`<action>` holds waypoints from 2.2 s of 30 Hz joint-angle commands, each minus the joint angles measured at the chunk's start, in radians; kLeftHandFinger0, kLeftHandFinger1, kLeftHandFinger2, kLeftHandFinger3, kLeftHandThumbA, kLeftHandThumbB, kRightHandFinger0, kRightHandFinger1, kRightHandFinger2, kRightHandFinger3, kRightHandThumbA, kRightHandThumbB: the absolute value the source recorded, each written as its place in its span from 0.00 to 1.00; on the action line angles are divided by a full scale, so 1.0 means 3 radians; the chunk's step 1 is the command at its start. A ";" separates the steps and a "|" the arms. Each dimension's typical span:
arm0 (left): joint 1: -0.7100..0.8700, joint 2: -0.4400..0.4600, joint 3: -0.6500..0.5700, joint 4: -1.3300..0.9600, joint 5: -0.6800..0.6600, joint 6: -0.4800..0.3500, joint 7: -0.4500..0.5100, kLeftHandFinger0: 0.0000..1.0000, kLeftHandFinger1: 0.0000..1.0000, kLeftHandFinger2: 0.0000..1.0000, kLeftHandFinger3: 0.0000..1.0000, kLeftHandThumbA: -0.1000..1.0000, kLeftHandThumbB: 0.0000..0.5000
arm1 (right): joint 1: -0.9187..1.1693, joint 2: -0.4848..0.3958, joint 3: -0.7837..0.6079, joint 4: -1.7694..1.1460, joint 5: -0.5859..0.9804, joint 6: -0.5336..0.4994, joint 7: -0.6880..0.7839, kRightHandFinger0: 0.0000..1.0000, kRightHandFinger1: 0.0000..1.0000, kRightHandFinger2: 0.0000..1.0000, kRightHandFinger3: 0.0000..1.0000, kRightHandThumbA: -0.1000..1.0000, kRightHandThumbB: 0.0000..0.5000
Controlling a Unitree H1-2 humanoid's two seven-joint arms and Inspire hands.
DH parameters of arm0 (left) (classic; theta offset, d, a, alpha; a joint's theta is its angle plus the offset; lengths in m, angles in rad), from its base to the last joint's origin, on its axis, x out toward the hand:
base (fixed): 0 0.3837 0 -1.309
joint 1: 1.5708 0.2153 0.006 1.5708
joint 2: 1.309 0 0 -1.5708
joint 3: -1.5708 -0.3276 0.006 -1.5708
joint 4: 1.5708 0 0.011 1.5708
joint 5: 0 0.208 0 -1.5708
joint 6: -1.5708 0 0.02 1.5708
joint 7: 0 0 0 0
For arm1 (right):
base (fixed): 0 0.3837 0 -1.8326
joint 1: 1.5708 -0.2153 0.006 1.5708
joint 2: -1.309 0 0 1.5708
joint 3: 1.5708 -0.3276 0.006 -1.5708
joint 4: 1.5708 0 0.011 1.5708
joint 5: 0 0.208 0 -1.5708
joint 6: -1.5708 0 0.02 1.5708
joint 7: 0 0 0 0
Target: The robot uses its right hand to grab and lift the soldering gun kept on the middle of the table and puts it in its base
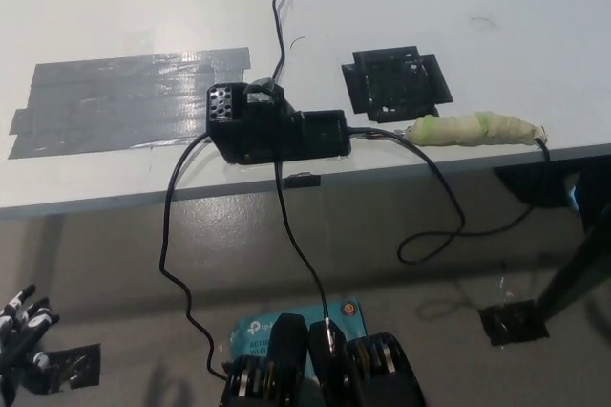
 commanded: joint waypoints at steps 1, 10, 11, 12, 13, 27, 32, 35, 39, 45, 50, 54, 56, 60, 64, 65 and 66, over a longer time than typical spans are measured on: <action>-0.0015 0.0120 -0.0046 -0.0128 -0.0026 0.0051 -0.0019 0.77 0.86 1.00 1.00 0.44 0.00 | -0.0527 0.0002 0.0185 -0.0058 -0.0387 0.0064 0.0003 1.00 1.00 1.00 1.00 0.58 0.74; -0.0057 0.0150 -0.0130 -0.0156 -0.0079 0.0051 0.0007 0.80 0.89 1.00 1.00 0.42 0.00 | -0.1093 0.0307 0.0788 0.0175 -0.0700 0.0016 0.0172 1.00 1.00 1.00 1.00 0.58 0.79; -0.0054 0.0155 -0.0138 -0.0168 -0.0066 0.0051 0.0016 0.79 0.88 1.00 1.00 0.42 0.00 | -0.1128 0.0346 0.0857 0.0281 -0.0692 0.0005 0.0225 1.00 1.00 1.00 1.00 0.58 0.79; -0.0049 0.0159 -0.0139 -0.0179 -0.0061 0.0051 0.0016 0.77 0.88 1.00 1.00 0.42 0.00 | -0.1143 0.0365 0.0893 0.0347 -0.0691 -0.0017 0.0245 1.00 1.00 1.00 1.00 0.58 0.79; -0.0036 0.0162 -0.0141 -0.0202 -0.0053 0.0051 0.0016 0.77 0.87 1.00 1.00 0.42 0.00 | -0.1150 0.0377 0.0927 0.0398 -0.0708 -0.0044 0.0252 1.00 1.00 1.00 1.00 0.58 0.79; -0.0074 0.0202 -0.0194 -0.0227 0.0013 0.0051 -0.0009 0.74 0.87 0.99 1.00 0.56 0.00 | -0.1475 0.0243 0.1689 0.1519 -0.1149 -0.0306 0.0712 1.00 1.00 1.00 1.00 0.51 0.71; -0.0091 0.0219 -0.0235 -0.0232 0.0045 0.0051 -0.0010 0.75 0.89 0.99 1.00 0.61 0.00 | -0.1496 0.0244 0.1807 0.1528 -0.1207 -0.0314 0.0842 1.00 1.00 1.00 1.00 0.53 0.67; -0.0113 0.0209 -0.0240 -0.0196 0.0039 0.0051 0.0015 0.73 0.87 0.97 1.00 0.63 0.00 | -0.1452 0.0304 0.1841 0.1504 -0.1193 -0.0399 0.0864 1.00 1.00 1.00 1.00 0.53 0.66; -0.0105 0.0200 -0.0241 -0.0224 0.0001 0.0051 0.0045 0.75 0.87 0.98 1.00 0.66 0.00 | -0.1455 0.0320 0.1891 0.1569 -0.1262 -0.0471 0.0895 1.00 1.00 1.00 1.00 0.58 0.64; -0.0125 0.0202 -0.0261 -0.0205 0.0035 0.0051 0.0006 0.76 0.89 1.00 1.00 0.71 0.00 | -0.1451 0.0268 0.1855 0.1716 -0.1314 -0.0450 0.0937 1.00 1.00 1.00 1.00 0.59 0.65; -0.0120 0.0220 -0.0289 -0.0229 0.0022 0.0051 0.0017 0.73 0.89 0.99 1.00 0.74 0.00 | -0.1479 0.0181 0.1853 0.1925 -0.1434 -0.0332 0.0993 1.00 1.00 1.00 1.00 0.63 0.65; -0.0123 0.0214 -0.0294 -0.0218 0.0031 0.0051 0.0010 0.74 0.88 0.97 1.00 0.74 0.00 | -0.1499 0.0176 0.1754 0.2136 -0.1398 -0.0328 0.0944 1.00 1.00 1.00 1.00 0.58 0.64; -0.0128 0.0218 -0.0310 -0.0213 0.0059 0.0051 0.0016 0.71 0.86 0.95 1.00 0.75 0.00 | -0.1543 0.0175 0.1730 0.2203 -0.1412 -0.0318 0.0944 1.00 1.00 1.00 1.00 0.55 0.64; -0.0129 0.0211 -0.0320 -0.0211 0.0031 0.0051 0.0026 0.73 0.88 0.97 1.00 0.76 0.00 | -0.1625 0.0234 0.1746 0.2199 -0.1463 -0.0293 0.0965 1.00 1.00 1.00 1.00 0.59 0.66; -0.0099 0.0196 -0.0311 -0.0217 0.0020 0.0051 0.0025 0.73 0.89 0.99 1.00 0.78 0.01 | -0.1651 0.0322 0.1782 0.2197 -0.1495 -0.0419 0.0894 1.00 1.00 1.00 1.00 0.57 0.65; -0.0092 0.0197 -0.0310 -0.0224 0.0016 0.0051 0.0023 0.72 0.89 0.99 1.00 0.79 0.02 | -0.1656 0.0384 0.1810 0.2177 -0.1496 -0.0402 0.0940 1.00 1.00 1.00 1.00 0.59 0.63; -0.0086 0.0203 -0.0302 -0.0215 0.0029 0.0051 0.0006 0.72 0.90 0.99 1.00 0.80 0.03 | -0.1665 0.0428 0.1834 0.2207 -0.1504 -0.0417 0.0946 1.00 1.00 1.00 1.00 0.58 0.63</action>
